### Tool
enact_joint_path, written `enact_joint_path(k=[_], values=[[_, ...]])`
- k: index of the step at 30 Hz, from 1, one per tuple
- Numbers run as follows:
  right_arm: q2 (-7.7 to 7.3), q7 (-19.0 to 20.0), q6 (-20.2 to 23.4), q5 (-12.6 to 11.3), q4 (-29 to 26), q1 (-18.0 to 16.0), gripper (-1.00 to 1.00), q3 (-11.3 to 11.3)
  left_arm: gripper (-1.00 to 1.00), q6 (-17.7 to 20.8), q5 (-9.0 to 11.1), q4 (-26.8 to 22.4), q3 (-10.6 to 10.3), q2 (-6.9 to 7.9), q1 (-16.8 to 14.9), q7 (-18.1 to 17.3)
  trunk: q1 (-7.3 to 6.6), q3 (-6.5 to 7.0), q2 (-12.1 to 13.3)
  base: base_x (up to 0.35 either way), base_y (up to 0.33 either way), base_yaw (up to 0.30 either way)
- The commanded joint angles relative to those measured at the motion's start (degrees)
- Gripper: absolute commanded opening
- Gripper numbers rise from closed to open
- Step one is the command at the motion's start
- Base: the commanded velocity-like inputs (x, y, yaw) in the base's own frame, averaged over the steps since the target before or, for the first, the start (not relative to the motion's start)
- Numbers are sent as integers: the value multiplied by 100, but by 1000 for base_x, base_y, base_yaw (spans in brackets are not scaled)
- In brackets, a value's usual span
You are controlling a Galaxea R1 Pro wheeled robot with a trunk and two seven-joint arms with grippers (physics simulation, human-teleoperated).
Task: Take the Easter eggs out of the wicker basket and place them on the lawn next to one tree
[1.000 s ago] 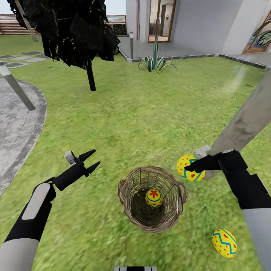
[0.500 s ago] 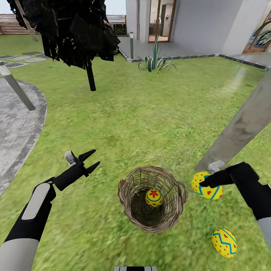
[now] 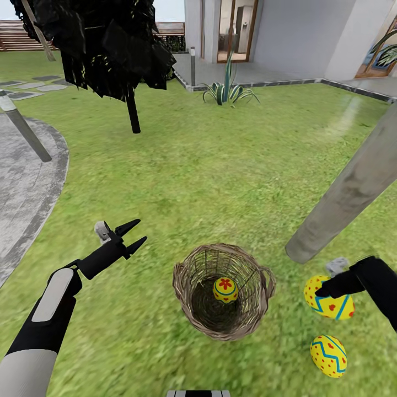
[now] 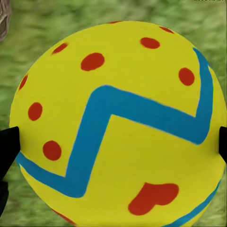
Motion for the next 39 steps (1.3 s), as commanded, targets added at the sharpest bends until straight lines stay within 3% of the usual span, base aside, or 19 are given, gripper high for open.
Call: enact_joint_path(k=[1,7,12,16,19,23,25,26,27,30,33,39], values=[[-4,33,-158,55,96,-4,-100,12,100,28,-17,2,7,-4,-4,-25,-1,-4,-2,0,0,0],[22,-351,-881,33,418,-4,-100,-38,100,28,-9,2,8,-7,-4,-34,-1,-4,-2,0,0,0],[25,-425,-1044,14,460,-4,-100,-41,100,28,-1,2,9,-9,-4,-35,-1,-4,-2,0,0,0],[28,-427,-1072,9,461,-4,-100,-41,100,28,0,2,9,-55,-4,-35,-1,-4,-2,0,0,0],[39,-427,-1073,15,543,-4,-100,-41,100,28,-15,2,8,-172,-4,-41,-1,-4,-2,0,0,0],[60,-435,-1080,17,651,-4,-100,-40,100,28,-17,10,9,-192,-4,-41,-1,-4,-2,0,0,0],[219,-436,-1082,8,707,1,-100,-39,100,28,-17,8,9,-192,-4,-43,-1,-4,-2,0,0,0],[423,-448,-1113,14,758,13,-100,-46,100,28,-17,7,9,-192,-4,-43,-1,-2,-2,0,0,-64],[531,-525,-1162,15,771,18,-100,-73,100,28,-17,6,9,-192,-4,-43,-1,3,-2,0,0,-132],[756,-1184,-1232,8,787,23,-100,-250,100,28,-17,8,3,-199,-4,-43,-1,21,-2,0,0,-196],[831,-1285,-1240,9,786,23,-100,-280,100,28,-17,6,8,-194,-4,-43,-1,40,-2,0,0,-215],[808,-1297,-1246,17,743,22,-100,-518,100,28,-17,2,9,-192,-4,-43,-1,80,-2,0,0,-217]])
